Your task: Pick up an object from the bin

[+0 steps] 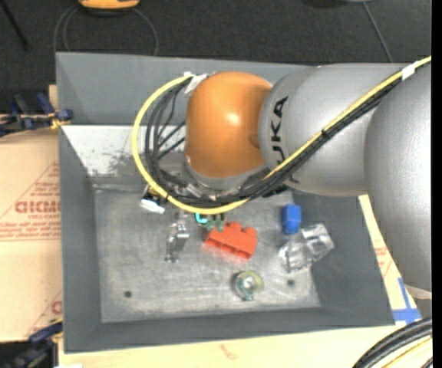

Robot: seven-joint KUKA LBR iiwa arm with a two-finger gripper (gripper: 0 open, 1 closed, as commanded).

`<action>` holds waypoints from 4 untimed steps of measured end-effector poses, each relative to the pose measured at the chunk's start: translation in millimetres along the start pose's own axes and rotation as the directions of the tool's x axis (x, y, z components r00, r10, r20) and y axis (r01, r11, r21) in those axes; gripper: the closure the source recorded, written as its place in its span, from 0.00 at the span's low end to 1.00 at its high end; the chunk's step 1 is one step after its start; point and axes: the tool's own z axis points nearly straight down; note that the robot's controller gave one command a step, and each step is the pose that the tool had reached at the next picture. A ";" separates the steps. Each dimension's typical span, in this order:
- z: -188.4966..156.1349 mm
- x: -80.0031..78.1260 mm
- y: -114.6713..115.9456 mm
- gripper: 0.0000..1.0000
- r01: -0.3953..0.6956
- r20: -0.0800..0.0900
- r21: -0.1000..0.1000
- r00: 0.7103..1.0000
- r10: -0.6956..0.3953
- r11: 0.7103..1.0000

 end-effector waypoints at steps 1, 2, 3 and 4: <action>92.9 -21.9 -83.1 0.00 0.075 0.002 0.005 0.997 -0.075 0.997; 106.1 3.2 -164.9 0.00 0.185 0.024 0.003 0.983 -0.185 0.983; 104.1 0.6 -162.0 1.00 0.184 0.030 0.003 0.982 -0.184 0.983; -49.6 -22.4 -186.6 1.00 0.334 0.016 0.009 0.943 -0.334 0.943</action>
Offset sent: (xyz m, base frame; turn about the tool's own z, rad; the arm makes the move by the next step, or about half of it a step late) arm 0.0215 -0.0764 -0.0890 -0.0815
